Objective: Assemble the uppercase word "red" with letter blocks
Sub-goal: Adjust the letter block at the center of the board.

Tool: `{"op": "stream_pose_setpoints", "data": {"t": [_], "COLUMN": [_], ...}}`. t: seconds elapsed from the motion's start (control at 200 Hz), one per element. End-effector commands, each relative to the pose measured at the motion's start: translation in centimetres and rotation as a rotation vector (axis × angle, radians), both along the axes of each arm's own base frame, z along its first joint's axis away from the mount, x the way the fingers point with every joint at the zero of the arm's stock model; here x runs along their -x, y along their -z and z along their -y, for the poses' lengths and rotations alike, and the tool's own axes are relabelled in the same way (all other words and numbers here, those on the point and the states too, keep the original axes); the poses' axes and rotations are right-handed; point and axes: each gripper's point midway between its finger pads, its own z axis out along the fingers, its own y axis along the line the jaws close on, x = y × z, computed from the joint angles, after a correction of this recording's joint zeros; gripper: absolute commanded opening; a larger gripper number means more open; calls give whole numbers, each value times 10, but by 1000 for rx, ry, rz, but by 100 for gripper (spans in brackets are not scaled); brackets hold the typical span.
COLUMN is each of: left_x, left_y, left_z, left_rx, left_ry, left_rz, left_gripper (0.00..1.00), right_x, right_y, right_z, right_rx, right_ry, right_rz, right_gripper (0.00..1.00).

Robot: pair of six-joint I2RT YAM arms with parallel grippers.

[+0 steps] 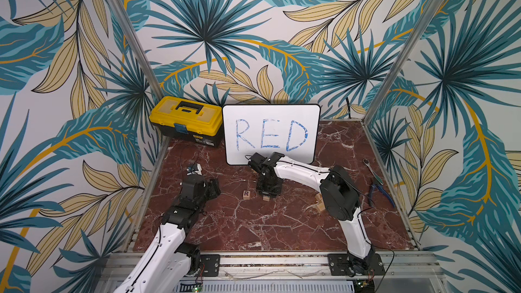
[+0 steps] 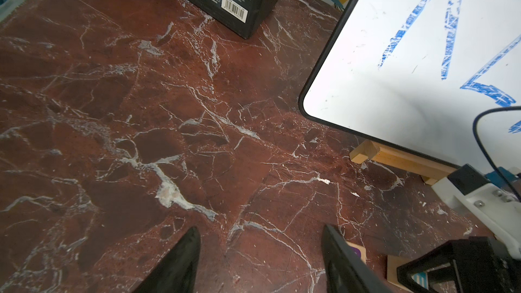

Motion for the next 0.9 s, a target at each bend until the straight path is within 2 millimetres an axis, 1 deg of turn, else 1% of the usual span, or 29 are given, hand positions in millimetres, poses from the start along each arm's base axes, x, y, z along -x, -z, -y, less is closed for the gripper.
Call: {"op": "stream_pose_setpoints", "data": {"t": [0.0,0.095,0.175,0.235,0.335,0.446,0.516,0.641,0.771,0.896], "left_x": [1,1,2,2,2,2,2,2,1,1], "left_y": [3,3,3,3,3,4,4,3,3,2], "left_z": [-3,-3,-4,-4,-5,-5,-5,-5,-6,-6], "left_rx": [-12,-14,-15,-16,-17,-17,-18,-20,-21,-24], "left_ry": [-3,-4,-5,-7,-12,-14,-12,-12,-14,-15], "left_rz": [-2,0,-2,-1,-1,0,-1,0,0,0], "left_gripper": [69,69,69,69,69,69,69,69,69,69], "right_x": [5,3,1,2,1,0,-2,0,9,7], "right_y": [-2,-7,-11,-10,-8,-9,-12,-15,-18,-19], "right_z": [9,10,8,4,4,6,7,9,6,7], "right_rx": [57,77,80,63,77,108,112,112,81,100], "right_ry": [-193,-299,-385,-457,-581,-713,-795,-932,-1069,-1170], "right_rz": [-18,-7,12,6,7,16,36,42,48,94], "right_gripper": [24,26,27,28,29,29,29,28,28,28]}}
